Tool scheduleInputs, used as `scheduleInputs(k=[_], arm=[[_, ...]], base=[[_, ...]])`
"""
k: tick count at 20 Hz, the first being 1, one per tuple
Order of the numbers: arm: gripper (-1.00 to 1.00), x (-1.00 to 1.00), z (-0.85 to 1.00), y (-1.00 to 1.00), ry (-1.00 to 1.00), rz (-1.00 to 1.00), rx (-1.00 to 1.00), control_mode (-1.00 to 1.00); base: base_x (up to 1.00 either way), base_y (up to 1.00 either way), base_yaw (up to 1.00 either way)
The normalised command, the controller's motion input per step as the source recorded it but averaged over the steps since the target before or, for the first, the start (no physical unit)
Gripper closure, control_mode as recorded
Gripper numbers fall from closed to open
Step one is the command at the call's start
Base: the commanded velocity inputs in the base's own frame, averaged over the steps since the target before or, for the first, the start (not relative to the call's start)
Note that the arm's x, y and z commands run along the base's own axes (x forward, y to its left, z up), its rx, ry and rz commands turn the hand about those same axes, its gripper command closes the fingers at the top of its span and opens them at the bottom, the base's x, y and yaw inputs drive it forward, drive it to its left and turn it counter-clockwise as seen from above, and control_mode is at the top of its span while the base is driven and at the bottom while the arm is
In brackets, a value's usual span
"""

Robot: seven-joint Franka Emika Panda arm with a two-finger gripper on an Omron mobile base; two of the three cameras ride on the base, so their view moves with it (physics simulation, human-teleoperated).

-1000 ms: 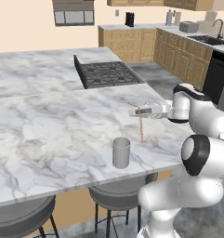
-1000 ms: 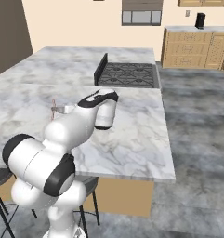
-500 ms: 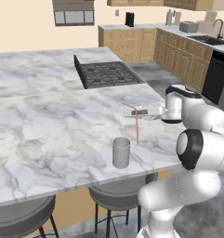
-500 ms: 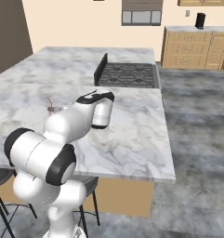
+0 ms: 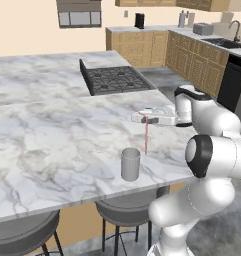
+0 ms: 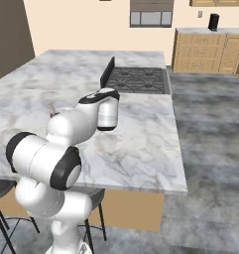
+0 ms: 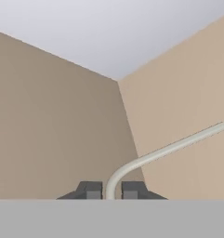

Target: Take a straw from the drawer in front and place it inside the glass cup on the dining counter.

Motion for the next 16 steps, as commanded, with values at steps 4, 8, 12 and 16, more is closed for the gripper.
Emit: scheduleInputs(k=[4,8,12,16], arm=[[1.00,0.00,-0.05,0.00,-0.17,0.02,0.00,-1.00],[1.00,0.00,-0.12,0.00,-0.14,0.00,0.00,-1.00],[1.00,0.00,-0.18,0.00,-0.08,0.00,0.00,-1.00],[1.00,0.00,-0.21,0.00,-0.03,0.00,0.00,-1.00]], base=[[0.00,0.00,0.00],[0.00,0.00,0.00],[0.00,0.00,0.00],[0.00,0.00,0.00]])
